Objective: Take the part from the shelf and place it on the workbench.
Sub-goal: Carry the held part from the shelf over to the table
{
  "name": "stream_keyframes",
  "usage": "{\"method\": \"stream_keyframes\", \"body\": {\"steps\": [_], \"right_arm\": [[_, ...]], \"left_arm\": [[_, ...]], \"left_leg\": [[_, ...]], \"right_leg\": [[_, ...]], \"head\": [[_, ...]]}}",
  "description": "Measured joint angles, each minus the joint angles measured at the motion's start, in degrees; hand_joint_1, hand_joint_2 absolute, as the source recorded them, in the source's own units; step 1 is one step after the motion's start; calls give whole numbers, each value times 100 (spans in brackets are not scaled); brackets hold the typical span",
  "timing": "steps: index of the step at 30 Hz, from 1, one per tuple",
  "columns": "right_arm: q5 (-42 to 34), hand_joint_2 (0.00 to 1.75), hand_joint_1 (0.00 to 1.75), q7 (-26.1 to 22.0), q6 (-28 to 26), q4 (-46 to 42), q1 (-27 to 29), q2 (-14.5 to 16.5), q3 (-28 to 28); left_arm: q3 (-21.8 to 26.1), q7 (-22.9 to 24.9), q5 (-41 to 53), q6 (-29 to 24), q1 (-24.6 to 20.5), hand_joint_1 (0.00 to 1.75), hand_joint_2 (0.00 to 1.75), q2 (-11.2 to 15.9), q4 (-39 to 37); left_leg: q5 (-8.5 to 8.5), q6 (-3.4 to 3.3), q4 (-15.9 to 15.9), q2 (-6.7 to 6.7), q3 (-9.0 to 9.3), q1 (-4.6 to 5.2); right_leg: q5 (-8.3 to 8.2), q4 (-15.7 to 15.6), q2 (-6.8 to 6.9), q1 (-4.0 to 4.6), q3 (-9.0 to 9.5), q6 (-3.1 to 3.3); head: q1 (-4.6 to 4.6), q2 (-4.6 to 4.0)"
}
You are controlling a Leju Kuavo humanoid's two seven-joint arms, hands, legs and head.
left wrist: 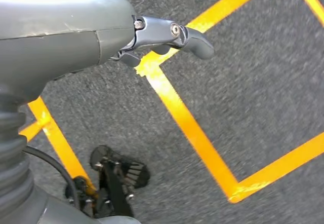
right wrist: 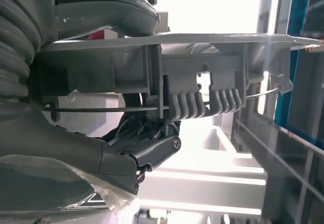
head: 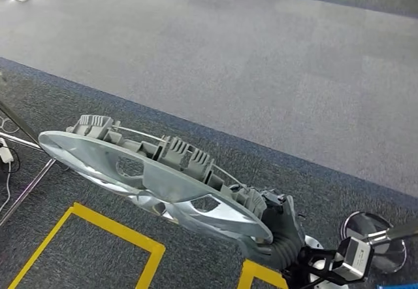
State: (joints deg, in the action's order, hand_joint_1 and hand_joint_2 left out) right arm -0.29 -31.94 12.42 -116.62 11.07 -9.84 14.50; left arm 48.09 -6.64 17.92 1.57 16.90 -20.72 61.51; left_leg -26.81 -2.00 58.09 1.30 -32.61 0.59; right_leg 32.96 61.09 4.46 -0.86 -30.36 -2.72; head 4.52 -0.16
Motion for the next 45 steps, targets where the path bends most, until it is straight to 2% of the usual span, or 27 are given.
{"method": "stream_keyframes", "body": {"steps": [2, 3, 5, 7, 8, 9, 11, 13, 14, 17, 19, 20, 22, 24, 26, 28, 29, 31, 33, 35, 36, 37, 39, 41, 42, 43, 45], "right_arm": [[-2, 175, 175, -2, -1, 1, 7, 0, 2], [-3, 175, 175, -2, -1, 4, 12, 0, 3], [1, 175, 175, 2, -1, 10, 20, 0, 4], [1, 175, 175, 2, -1, 15, 22, 0, 4], [1, 175, 175, 1, -1, 16, 18, 0, 4], [0, 175, 175, -2, -1, 14, 19, 0, 3], [0, 175, 175, -2, -1, 11, 23, -1, 4], [1, 175, 175, 1, -1, 8, 22, -2, 4], [2, 175, 175, 0, -1, 8, 17, -1, 2], [-3, 175, 175, -4, -1, 3, 18, 0, -5], [-1, 175, 175, -2, -1, 3, 25, 0, -7], [1, 175, 175, -1, 0, 4, 26, 0, -7], [1, 175, 175, -1, 1, 5, 24, 0, -5], [0, 175, 175, -2, 1, 4, 21, 0, -6], [-1, 175, 175, -1, 0, 4, 17, 0, -7], [-2, 175, 175, -1, 0, 2, 12, 0, -3], [0, 175, 175, 1, 1, 1, 7, 0, 1], [0, 175, 175, 1, 0, -2, 4, 0, 3], [-2, 175, 175, -3, -1, 0, 11, 0, 3], [1, 175, 175, -1, -1, 6, 21, 0, 4], [2, 175, 175, 1, -1, 9, 25, 0, 4], [2, 175, 175, 2, -1, 12, 26, 0, 4], [1, 175, 175, 1, -1, 13, 23, 0, 4], [-1, 175, 175, -2, -1, 10, 20, -1, 5], [-1, 175, 175, -2, -1, 9, 18, -1, 5], [-1, 175, 175, -2, -1, 8, 16, -1, 5], [0, 175, 175, -1, -1, 7, 10, -1, 3]], "left_arm": [[0, 1, 0, 0, -19, 0, 175, -3, 0], [0, 1, 0, 0, -24, 0, 175, -6, 0], [-1, 2, 0, 0, -23, 0, 175, -11, 0], [-1, 2, 0, 0, -22, 0, 175, -11, 0], [-1, 2, 0, 0, -22, 0, 175, -12, 0], [-1, 2, 0, 0, -25, 0, 175, -13, 0], [0, 3, 1, 0, -20, 0, 175, -13, 0], [3, 4, 1, 0, -5, 0, 175, -10, 0], [4, 4, 1, 0, -1, 0, 175, -8, 1], [3, 4, 1, 0, -19, 0, 175, 1, 1], [-1, 5, 0, 1, -25, 0, 175, 4, 0], [-2, 5, 0, 1, -21, 0, 175, 4, 0], [-1, 5, 0, 0, -10, 0, 175, 5, 0], [-3, 4, 0, 1, -11, 0, 175, 6, 0], [-8, 4, 0, 2, -14, 0, 175, 8, 0], [-7, 4, 0, 1, -1, 0, 175, 10, 1], [-3, 3, 0, 1, 8, 0, 175, 9, 1], [-1, 2, 1, 0, 2, 0, 175, 6, 2], [-2, 2, 1, 0, -16, 0, 175, -1, 1], [-3, 2, 0, 0, -22, 0, 175, -6, 1], [-3, 2, 0, 0, -23, 0, 175, -7, 0], [-3, 2, 0, 0, -22, 0, 175, -7, 0], [-3, 2, 0, 0, -24, 0, 175, -9, 1], [-3, 2, 0, 1, -22, 0, 175, -9, 2], [-2, 3, 0, 1, -16, 0, 175, -10, 2], [-1, 3, 0, 1, -7, 0, 175, -10, 2], [1, 4, 0, 0, 3, 0, 175, -9, 2]], "left_leg": [[18, -41, -22, -138, 12, -19], [17, -47, -19, -215, 8, -18], [12, -50, -9, -373, 13, -14], [-4, -30, 16, -541, 22, -21], [-17, -9, 33, -614, 16, -22], [-30, 18, 63, -681, -2, -24], [-26, 89, 90, -805, -61, -42], [-12, 157, 100, -911, -104, -70], [-49, 184, 158, -845, -131, -68], [-473, 265, 931, -346, -486, -57], [-717, 300, 1601, -209, -816, -86], [-696, 307, 1707, -191, -871, -97], [-350, 293, 1227, -123, -635, -102], [-52, 238, 464, 146, -251, -57], [-20, 171, 146, 310, -110, -1], [-21, 107, 115, 199, -117, 7], [-10, 70, 88, 133, -99, -9], [19, 0, 30, -4, -54, -48], [20, -36, 24, -145, -48, -52], [13, -45, 27, -308, -38, -42], [7, -44, 31, -395, -26, -40], [-2, -36, 34, -482, -9, -40], [-27, 1, 52, -640, 8, -38], [-36, 60, 71, -766, -23, -45], [-28, 96, 74, -823, -49, -55], [-22, 131, 72, -882, -68, -72], [-94, 201, 184, -729, -119, -70]], "right_leg": [[312, 687, -341, -13, -360, -19], [426, 1044, -407, -14, -566, -28], [351, 1279, -441, -15, -774, -36], [-95, 689, -518, -28, -580, -31], [-263, 316, -664, -45, -425, -24], [-366, 8, -808, -63, -285, -13], [-362, -204, -976, -67, -169, 28], [-380, -234, -848, -58, -138, 91], [-384, -249, -770, -62, -120, 127], [-364, -280, -494, -58, -67, 208], [-339, -279, -306, -41, -51, 223], [-325, -279, -220, -37, -40, 222], [-292, -279, -67, -34, 6, 205], [-245, -277, 61, -17, 54, 159], [-206, -284, 172, 10, 90, 98], [-182, -315, 279, 18, 137, 35], [-143, -297, 224, 11, 146, 4], [80, 47, -85, -5, 2, -36], [405, 804, -380, -14, -390, -42], [465, 1294, -436, -13, -726, -41], [318, 1224, -448, -13, -753, -36], [74, 924, -481, -16, -665, -25], [-333, 147, -703, -36, -367, 4], [-424, -228, -889, -45, -182, 40], [-407, -253, -897, -36, -155, 63], [-413, -263, -836, -34, -136, 91], [-422, -301, -693, -42, -101, 157]], "head": [[25, 1], [33, 0], [33, 1], [35, 0], [34, 0], [30, 0], [25, 0], [27, 1], [16, 1], [-32, -1], [-33, -1], [-34, -1], [-35, -1], [-35, -1], [-29, -1], [-27, -1], [-20, -1], [8, 0], [35, 0], [42, 0], [41, 1], [41, 1], [39, 0], [33, 0], [31, 0], [31, 1], [15, 0]]}}
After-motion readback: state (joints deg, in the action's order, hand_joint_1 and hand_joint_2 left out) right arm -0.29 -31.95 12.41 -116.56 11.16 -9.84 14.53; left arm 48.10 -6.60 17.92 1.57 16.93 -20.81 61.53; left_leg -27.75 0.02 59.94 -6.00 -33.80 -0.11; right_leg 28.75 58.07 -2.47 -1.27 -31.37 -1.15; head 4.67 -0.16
